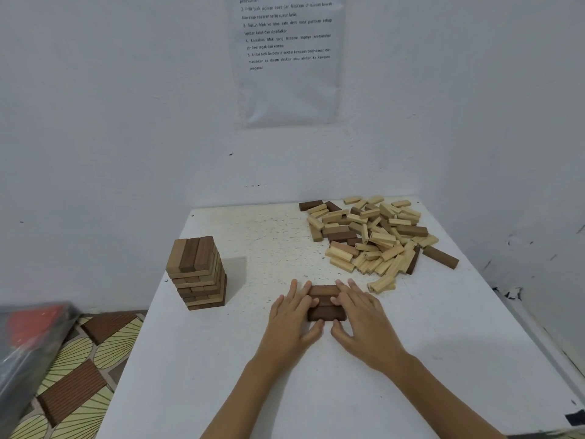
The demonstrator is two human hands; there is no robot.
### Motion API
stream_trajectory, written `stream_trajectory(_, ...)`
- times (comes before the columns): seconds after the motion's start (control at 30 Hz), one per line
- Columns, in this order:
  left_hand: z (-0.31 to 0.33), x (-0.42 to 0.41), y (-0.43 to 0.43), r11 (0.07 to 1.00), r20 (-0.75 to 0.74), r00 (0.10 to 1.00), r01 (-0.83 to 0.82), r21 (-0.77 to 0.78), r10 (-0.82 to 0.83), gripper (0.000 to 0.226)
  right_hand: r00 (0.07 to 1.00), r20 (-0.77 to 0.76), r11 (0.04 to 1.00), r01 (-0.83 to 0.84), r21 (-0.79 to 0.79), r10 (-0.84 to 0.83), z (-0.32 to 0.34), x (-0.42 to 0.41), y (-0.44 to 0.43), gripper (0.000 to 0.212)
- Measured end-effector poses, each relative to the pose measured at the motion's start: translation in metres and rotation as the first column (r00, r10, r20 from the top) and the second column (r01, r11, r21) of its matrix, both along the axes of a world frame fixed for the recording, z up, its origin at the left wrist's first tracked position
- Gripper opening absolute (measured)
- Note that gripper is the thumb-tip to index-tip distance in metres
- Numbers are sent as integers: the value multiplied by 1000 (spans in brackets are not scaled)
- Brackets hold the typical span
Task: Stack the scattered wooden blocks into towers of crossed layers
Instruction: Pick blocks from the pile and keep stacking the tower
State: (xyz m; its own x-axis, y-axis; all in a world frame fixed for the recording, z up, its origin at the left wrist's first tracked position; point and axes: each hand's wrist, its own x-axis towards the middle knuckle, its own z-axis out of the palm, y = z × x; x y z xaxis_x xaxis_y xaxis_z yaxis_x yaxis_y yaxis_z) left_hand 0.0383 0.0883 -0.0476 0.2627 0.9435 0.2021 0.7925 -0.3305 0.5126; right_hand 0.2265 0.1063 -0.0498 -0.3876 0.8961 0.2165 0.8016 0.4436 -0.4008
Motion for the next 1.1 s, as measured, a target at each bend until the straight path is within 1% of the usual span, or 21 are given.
stream_trajectory(0.13, 10, -11, 14, 988, 116, 989, 104, -117, -90, 35, 999, -1, 999, -39, -21, 39, 8, 2, 7, 33)
stream_trajectory(0.2, 16, -15, 21, 977, 184, 971, 175, -126, -150, 24, 998, -3, 998, -58, -33, 58, 13, 4, 11, 31)
stream_trajectory(0.23, 19, -16, 22, 974, 215, 962, 196, -116, -168, 22, 998, -6, 997, -67, -38, 67, 17, 6, 13, 31)
stream_trajectory(0.37, 17, -18, 22, 974, 329, 934, 187, -126, -137, 27, 992, -63, 986, -117, -119, 110, 24, 12, 20, 36)
stream_trajectory(0.43, 14, -19, 21, 976, 366, 926, 158, -147, -95, 37, 987, -109, 977, -137, -163, 120, 24, 16, 23, 41)
stream_trajectory(0.53, 12, -21, 20, 973, 416, 909, 121, -195, -30, 51, 979, -180, 964, -138, -227, 98, 24, 23, 26, 42)
stream_trajectory(0.73, 10, -23, 26, 969, 414, 910, 73, -236, 32, 66, 975, -205, 950, -144, -278, 88, 27, 26, 30, 53)
stream_trajectory(0.9, 11, -23, 26, 959, 343, 939, 75, -275, 25, 86, 977, -194, 938, -149, -313, 90, 34, 27, 36, 67)
stream_trajectory(1.0, 14, -22, 24, 962, 338, 941, 66, -265, 29, 89, 978, -185, 934, -149, -325, 91, 37, 25, 36, 70)
stream_trajectory(1.1, 17, -22, 23, 961, 355, 934, 69, -269, 32, 88, 978, -190, 938, -143, -317, 85, 37, 25, 34, 67)
